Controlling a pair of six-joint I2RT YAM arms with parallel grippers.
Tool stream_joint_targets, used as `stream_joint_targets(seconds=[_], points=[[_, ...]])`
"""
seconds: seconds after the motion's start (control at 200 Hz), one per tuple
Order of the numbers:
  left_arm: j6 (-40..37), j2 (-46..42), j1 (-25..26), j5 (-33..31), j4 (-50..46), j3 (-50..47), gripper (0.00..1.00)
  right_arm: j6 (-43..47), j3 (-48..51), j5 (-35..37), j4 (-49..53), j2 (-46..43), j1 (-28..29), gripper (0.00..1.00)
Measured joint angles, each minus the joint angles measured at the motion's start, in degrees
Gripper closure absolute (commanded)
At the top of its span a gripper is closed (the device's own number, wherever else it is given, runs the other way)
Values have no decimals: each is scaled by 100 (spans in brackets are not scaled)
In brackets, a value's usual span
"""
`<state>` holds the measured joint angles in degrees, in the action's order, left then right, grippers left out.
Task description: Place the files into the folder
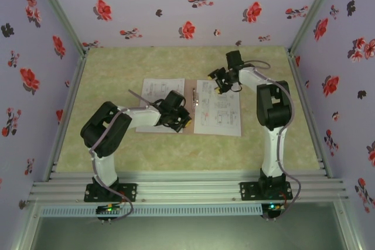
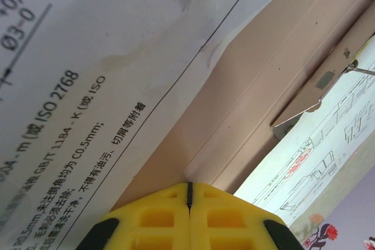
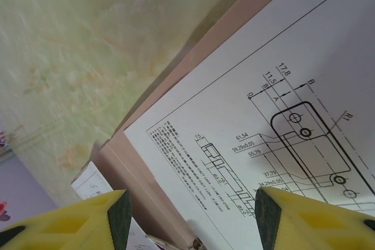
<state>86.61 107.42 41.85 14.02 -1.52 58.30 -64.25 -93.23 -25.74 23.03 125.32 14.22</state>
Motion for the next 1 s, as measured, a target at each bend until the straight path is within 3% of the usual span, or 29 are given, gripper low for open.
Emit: stream_joint_targets(seconds=[0.515, 0.73, 1.0], points=[[-17, 0, 0, 0, -4, 0, 100, -9, -210, -125, 4, 269, 111, 40], [-17, 0, 0, 0, -4, 0, 100, -195, -131, -28, -2, -31, 138, 40], [-17, 2, 0, 0, -11, 7, 100, -479, -151, 50, -389, -562, 433, 62]])
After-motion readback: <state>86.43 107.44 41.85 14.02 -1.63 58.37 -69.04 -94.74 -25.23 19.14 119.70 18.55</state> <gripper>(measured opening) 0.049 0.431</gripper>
